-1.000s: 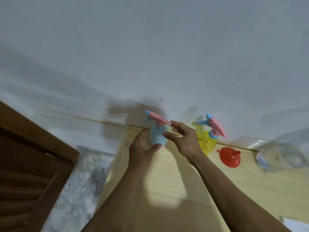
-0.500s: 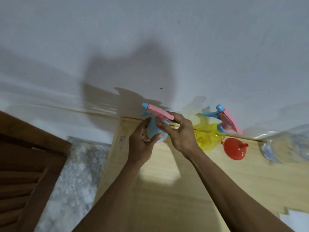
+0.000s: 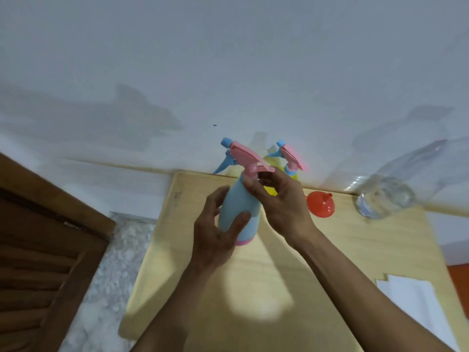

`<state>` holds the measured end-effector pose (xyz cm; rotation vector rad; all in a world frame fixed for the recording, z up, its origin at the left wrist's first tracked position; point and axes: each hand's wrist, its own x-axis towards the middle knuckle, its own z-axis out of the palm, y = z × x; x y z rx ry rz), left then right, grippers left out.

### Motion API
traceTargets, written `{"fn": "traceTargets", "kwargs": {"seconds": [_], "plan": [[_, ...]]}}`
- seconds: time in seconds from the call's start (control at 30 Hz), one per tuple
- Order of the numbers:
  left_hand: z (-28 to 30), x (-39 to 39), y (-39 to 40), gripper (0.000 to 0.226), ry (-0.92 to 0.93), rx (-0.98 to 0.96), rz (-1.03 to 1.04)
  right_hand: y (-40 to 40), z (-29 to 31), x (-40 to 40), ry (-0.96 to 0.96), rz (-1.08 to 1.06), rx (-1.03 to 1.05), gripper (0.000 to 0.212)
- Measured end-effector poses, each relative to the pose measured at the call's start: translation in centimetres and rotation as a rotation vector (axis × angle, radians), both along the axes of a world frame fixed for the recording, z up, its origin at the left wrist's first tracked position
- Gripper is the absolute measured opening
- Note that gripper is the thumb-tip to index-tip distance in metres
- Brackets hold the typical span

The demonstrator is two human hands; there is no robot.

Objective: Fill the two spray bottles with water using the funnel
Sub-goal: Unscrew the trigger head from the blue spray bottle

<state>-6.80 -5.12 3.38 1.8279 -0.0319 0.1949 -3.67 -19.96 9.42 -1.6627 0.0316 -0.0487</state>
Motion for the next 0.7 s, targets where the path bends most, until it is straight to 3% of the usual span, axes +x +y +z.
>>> {"fn": "traceTargets", "kwargs": {"seconds": [0.33, 0.7], "plan": [[5.7, -10.9, -5.2, 0.047, -0.187, -0.110, 0.165, -2.7, 5.7, -9.8, -0.064, -0.035, 0.079, 0.025], [10.2, -16.9, -6.3, 0.037, -0.188, -0.202, 0.201, -2.9, 9.4, -15.0, -0.082, -0.020, 0.158, 0.032]]}}
